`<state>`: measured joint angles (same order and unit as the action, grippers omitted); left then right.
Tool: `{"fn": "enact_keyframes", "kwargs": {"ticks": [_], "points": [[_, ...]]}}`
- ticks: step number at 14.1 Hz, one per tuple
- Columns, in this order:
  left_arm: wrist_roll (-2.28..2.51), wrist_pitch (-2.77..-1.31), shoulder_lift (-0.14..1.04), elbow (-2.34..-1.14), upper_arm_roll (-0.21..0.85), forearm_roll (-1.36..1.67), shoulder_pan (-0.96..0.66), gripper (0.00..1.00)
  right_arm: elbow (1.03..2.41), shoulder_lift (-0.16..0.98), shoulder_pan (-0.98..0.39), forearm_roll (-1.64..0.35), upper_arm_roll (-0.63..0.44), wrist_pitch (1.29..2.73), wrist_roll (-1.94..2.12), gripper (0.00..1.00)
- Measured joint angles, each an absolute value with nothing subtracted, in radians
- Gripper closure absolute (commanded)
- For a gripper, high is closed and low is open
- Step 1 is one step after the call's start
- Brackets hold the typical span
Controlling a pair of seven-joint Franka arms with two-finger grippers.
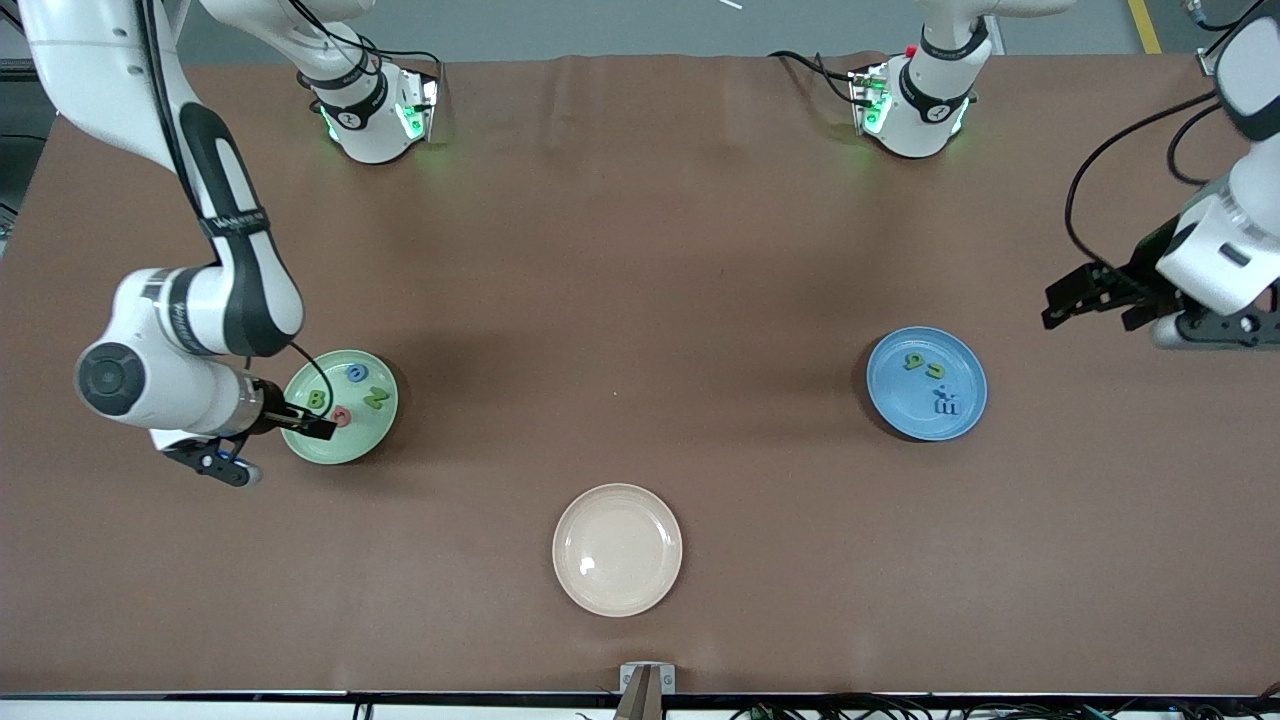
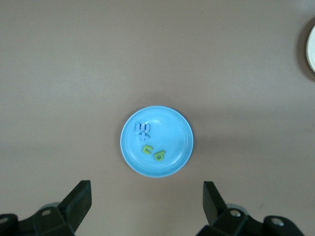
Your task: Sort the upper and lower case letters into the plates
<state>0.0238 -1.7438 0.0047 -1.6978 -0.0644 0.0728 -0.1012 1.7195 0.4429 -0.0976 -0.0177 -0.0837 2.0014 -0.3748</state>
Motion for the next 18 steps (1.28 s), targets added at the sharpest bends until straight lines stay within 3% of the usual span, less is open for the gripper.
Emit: {"fn": "enact_keyframes", "kwargs": {"ticks": [4, 7, 18], "points": [[0.018, -1.587, -0.002, -1.563, -0.066, 0.073, -0.072, 0.01, 1.571, 0.411, -0.091, 0.016, -0.092, 1.803, -0.231, 0.00], [0.013, -1.544, -0.002, -1.532, -0.073, 0.073, -0.069, 0.01, 1.485, 0.399, -0.049, 0.020, -0.104, 1.701, -0.097, 0.00], [-0.003, -1.530, -0.005, -1.526, -0.074, 0.043, -0.078, 0.00, 1.320, 0.395, 0.063, 0.021, -0.108, 1.559, 0.121, 0.00]]}}
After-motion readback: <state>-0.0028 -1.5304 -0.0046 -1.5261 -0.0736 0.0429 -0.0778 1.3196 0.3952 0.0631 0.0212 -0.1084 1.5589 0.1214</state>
